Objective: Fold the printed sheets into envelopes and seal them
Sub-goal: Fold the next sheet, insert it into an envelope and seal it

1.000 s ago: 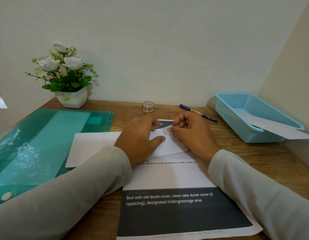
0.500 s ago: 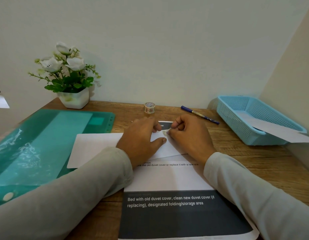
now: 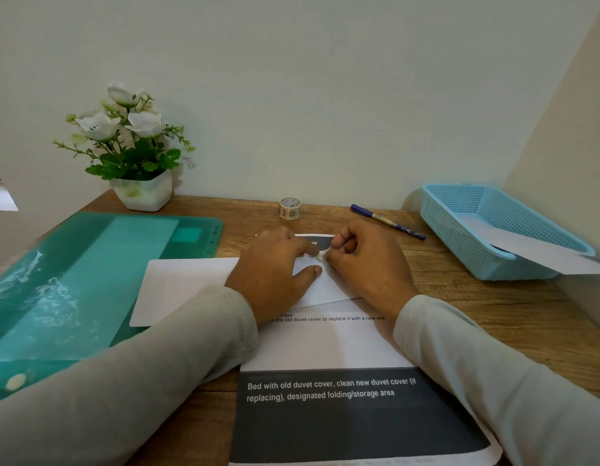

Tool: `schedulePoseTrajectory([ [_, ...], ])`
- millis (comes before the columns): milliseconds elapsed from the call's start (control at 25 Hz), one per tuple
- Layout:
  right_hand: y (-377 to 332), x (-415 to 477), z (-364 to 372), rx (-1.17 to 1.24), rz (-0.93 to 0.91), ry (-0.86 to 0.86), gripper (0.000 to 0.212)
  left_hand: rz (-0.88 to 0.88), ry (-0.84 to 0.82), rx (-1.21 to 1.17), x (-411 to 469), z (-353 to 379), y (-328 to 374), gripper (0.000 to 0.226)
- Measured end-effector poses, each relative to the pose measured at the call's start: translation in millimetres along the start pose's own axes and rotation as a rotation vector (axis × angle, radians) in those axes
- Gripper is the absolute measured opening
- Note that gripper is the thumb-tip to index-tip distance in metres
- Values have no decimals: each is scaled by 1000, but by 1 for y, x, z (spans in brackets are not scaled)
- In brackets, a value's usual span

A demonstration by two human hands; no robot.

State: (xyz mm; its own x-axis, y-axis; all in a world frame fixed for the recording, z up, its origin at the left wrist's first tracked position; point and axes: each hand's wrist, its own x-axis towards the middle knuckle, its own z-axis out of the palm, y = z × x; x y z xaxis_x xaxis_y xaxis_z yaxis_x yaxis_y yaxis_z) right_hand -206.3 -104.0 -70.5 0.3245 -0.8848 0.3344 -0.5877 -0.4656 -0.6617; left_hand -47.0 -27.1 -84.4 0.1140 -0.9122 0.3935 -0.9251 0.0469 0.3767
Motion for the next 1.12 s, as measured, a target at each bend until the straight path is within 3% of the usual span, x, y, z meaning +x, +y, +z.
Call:
schedulePoseTrajectory([
  [480,8,-1,-11,-170,-31,36,16,-14,-37,-7,1,-6,3,33],
  [760,11,-4,-12,-15,-151,8,18,-33,-61,16,1,-8,7,36],
  [920,8,-5,-9,-228,-259,-69,13,-31,-62,34,1,-8,8,35],
  [1120,3,-6,-7,-463,-265,-85,25,-39,-62,28,0,-7,7,35],
])
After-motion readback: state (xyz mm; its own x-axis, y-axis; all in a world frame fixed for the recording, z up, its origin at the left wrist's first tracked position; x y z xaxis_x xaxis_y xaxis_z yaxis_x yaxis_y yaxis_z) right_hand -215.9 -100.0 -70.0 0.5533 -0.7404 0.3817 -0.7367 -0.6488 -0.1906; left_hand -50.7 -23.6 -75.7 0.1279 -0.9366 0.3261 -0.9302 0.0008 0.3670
